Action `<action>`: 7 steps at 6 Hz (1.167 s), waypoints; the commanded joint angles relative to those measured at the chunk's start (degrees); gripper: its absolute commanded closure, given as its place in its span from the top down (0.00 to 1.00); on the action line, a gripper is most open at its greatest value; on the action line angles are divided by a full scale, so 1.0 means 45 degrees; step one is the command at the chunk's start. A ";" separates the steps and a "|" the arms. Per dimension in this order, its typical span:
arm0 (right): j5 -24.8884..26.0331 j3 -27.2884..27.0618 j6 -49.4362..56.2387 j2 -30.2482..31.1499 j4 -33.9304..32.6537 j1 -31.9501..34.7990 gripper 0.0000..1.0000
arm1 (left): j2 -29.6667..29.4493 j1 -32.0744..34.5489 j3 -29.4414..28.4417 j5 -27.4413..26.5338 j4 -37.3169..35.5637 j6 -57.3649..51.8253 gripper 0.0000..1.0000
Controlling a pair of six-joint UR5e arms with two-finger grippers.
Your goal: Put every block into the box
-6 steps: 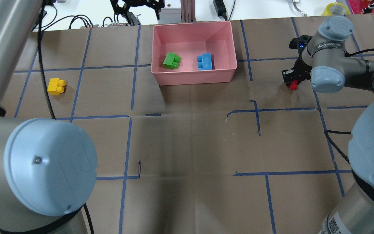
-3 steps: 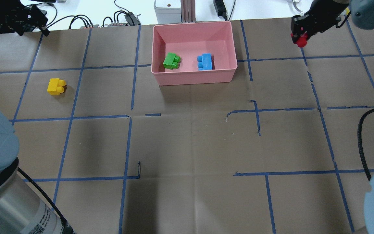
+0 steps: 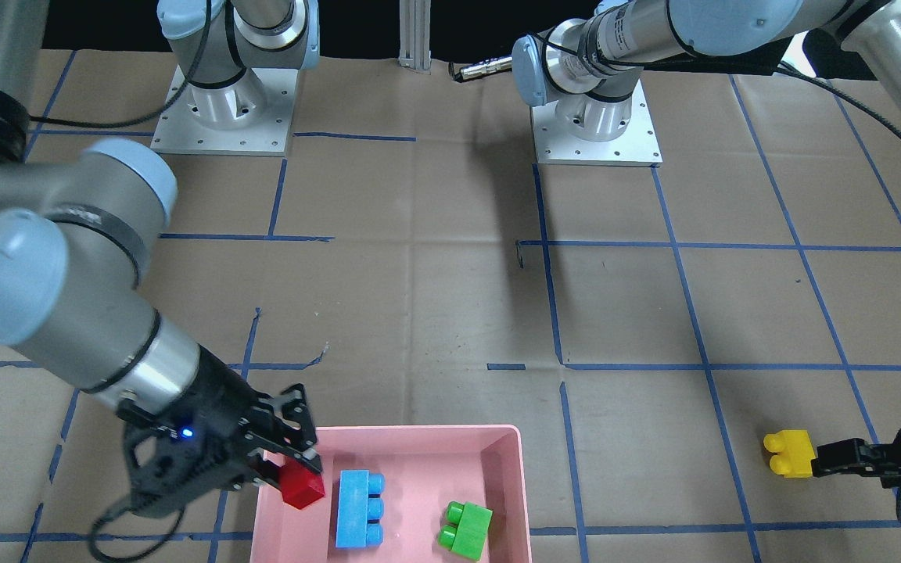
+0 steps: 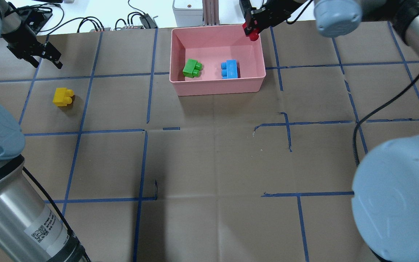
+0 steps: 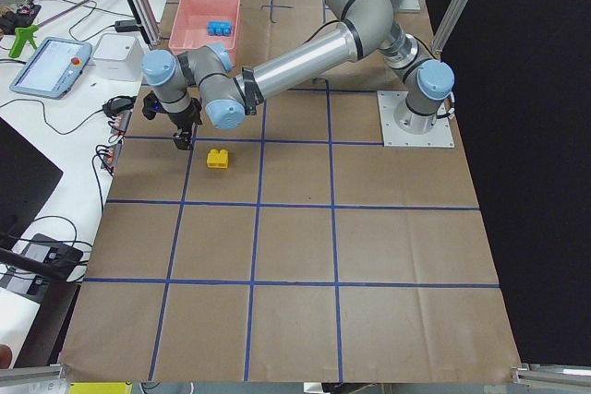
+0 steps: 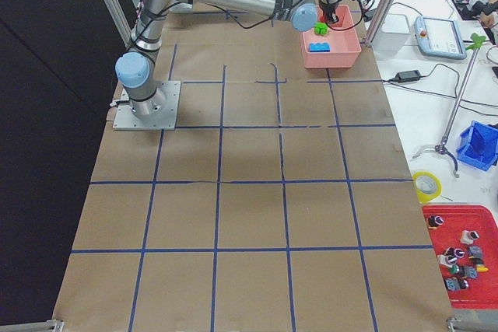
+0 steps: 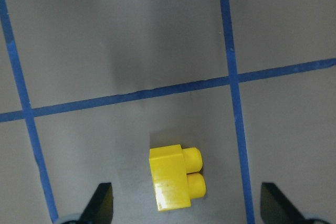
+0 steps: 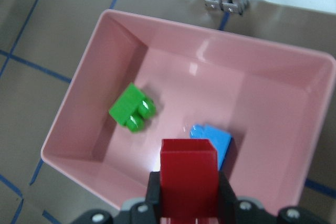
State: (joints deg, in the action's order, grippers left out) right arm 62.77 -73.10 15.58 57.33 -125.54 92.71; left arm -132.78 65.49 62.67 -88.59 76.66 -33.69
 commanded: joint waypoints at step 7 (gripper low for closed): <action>0.0192 0.1343 0.0268 -0.2408 -0.3060 0.1215 1.00 | -0.0200 -0.0354 0.2714 0.0097 -0.2660 -0.0013 0.88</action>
State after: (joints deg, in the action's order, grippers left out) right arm 63.60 -66.94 16.82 46.39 -139.91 98.18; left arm -133.76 63.93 74.86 -88.27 64.55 -33.83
